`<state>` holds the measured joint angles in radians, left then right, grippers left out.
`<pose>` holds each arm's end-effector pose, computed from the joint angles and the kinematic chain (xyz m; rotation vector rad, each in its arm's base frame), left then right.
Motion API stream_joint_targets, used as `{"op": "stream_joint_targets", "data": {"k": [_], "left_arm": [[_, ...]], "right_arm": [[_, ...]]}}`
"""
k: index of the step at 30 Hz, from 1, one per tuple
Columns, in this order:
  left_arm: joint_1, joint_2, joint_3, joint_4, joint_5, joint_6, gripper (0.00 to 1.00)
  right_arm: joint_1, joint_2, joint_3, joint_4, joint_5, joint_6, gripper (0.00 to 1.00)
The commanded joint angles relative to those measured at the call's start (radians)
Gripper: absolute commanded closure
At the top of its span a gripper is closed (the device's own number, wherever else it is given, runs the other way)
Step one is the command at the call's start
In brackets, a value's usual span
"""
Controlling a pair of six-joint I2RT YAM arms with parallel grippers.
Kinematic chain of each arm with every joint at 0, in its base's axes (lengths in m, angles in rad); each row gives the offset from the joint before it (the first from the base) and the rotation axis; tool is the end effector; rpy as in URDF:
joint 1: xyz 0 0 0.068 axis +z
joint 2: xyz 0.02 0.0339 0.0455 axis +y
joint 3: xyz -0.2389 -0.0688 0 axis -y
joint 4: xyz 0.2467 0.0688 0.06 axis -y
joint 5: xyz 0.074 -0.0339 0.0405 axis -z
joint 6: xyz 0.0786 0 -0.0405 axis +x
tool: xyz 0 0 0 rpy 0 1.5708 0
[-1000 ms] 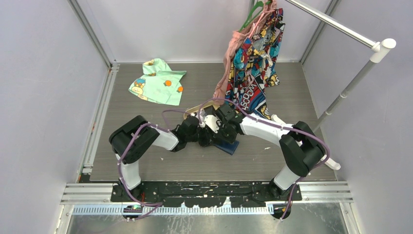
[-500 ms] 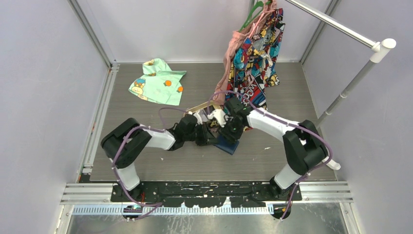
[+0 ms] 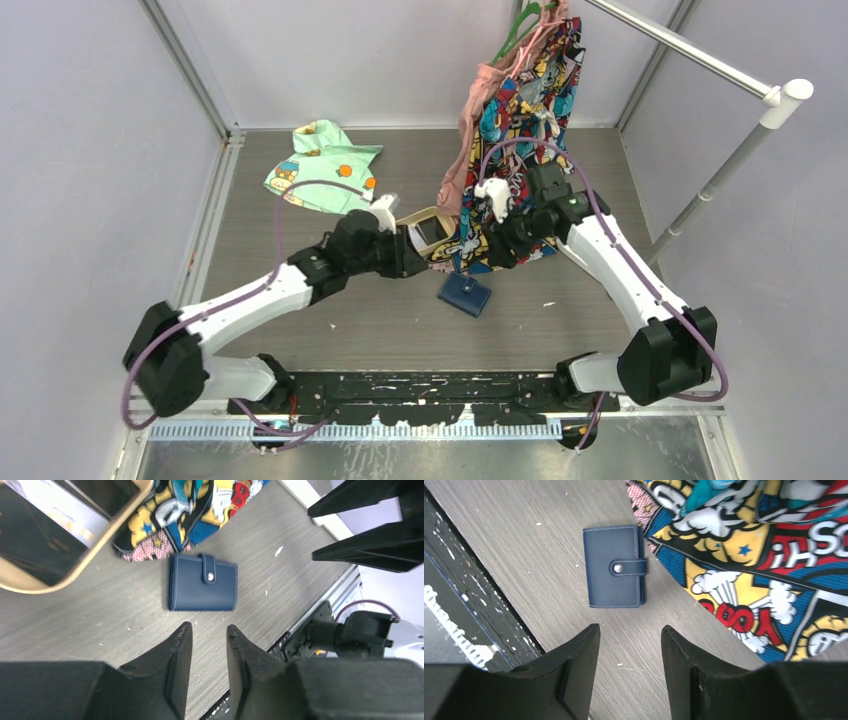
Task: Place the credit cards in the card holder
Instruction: Reset both arms
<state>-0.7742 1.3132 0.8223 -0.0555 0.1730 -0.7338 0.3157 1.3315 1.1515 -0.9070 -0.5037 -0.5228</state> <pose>0.2296 -0.2434 0.2024 0.1586 2.2974 -1.0307 0.2575 0.1240 0.2340 -1.1870 2.2654 0.5882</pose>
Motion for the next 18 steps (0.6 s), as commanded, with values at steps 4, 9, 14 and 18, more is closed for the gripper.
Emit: {"op": "stream_joint_targets", "data": {"k": [4,9,14,18], "left_arm": [[0.064,-0.269,0.152,-0.235,-0.161,0.263,0.41],[0.12,-0.359,0.25,-0.279,-0.148,0.292,0.2],[0.139,-0.353,0.403,-0.366,-0.123,0.313,0.12],[0.143,-0.321,0.529,-0.484,-0.13,0.313,0.1]], "right_arm": [[-0.088,-0.055,0.267,-0.18,0.024,-0.015,0.34],[-0.134,-0.03,0.481,-0.338,0.064,-0.025,0.01],[-0.231,0.012,0.646,-0.418,-0.037,0.074,0.01],[-0.291,0.005,0.692,-0.342,-0.02,0.202,0.0]]}}
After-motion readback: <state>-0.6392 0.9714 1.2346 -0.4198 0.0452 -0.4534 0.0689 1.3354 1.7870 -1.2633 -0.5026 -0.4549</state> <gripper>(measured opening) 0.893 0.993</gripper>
